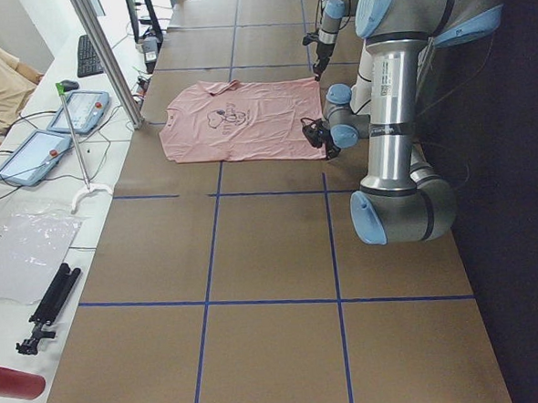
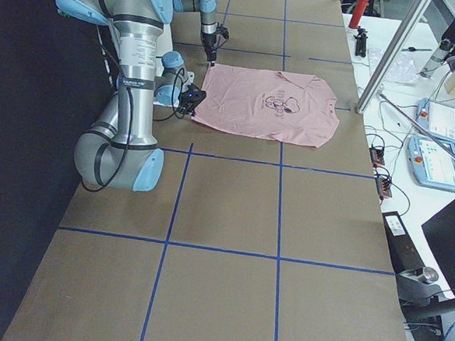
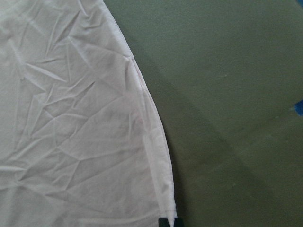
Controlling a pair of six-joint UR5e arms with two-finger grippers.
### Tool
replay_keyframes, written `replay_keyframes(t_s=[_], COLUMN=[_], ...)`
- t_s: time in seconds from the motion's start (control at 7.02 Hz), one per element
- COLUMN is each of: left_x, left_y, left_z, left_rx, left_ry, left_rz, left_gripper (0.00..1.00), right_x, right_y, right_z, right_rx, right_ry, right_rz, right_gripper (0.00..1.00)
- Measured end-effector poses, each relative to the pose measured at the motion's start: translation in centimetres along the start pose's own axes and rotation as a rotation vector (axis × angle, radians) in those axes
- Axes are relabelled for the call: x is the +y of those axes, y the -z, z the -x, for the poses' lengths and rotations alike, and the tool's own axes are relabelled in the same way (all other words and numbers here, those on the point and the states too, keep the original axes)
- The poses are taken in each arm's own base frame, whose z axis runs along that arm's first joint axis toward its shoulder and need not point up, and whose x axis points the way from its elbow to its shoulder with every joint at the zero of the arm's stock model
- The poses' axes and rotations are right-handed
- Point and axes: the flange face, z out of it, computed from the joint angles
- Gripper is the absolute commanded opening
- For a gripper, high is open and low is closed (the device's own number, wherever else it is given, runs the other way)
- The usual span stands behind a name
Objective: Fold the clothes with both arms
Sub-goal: 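Grasp both hem corners with the left and right grippers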
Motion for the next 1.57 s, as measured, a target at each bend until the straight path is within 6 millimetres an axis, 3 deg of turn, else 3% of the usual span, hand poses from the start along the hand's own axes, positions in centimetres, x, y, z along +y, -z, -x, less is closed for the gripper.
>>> replay_keyframes(t_s=[0.28,0.71,1.0,1.28,1.57], left_x=[0.0,0.0,0.4,2.5,4.9], left_y=[-0.3,-0.1,1.3,4.8,10.3], left_z=[0.2,0.1,-0.5,-1.3,-1.7], left_rx=[-0.007,-0.004,0.023,0.050,0.037], left_ry=[0.025,0.036,0.038,0.067,0.152], left_rz=[-0.003,-0.001,0.013,0.057,0.098], left_gripper=[0.00,0.00,0.00,0.00,0.00], right_x=[0.0,-0.2,-0.4,-0.9,-1.6], right_y=[0.0,0.1,0.6,2.7,5.4], right_z=[0.0,0.1,-0.1,-1.2,-1.9], right_rx=[-0.001,-0.003,-0.006,-0.010,-0.025], right_ry=[-0.001,-0.003,-0.005,0.000,0.002], right_rz=[-0.002,-0.003,-0.004,0.013,0.027], right_gripper=[0.00,0.00,0.00,0.00,0.00])
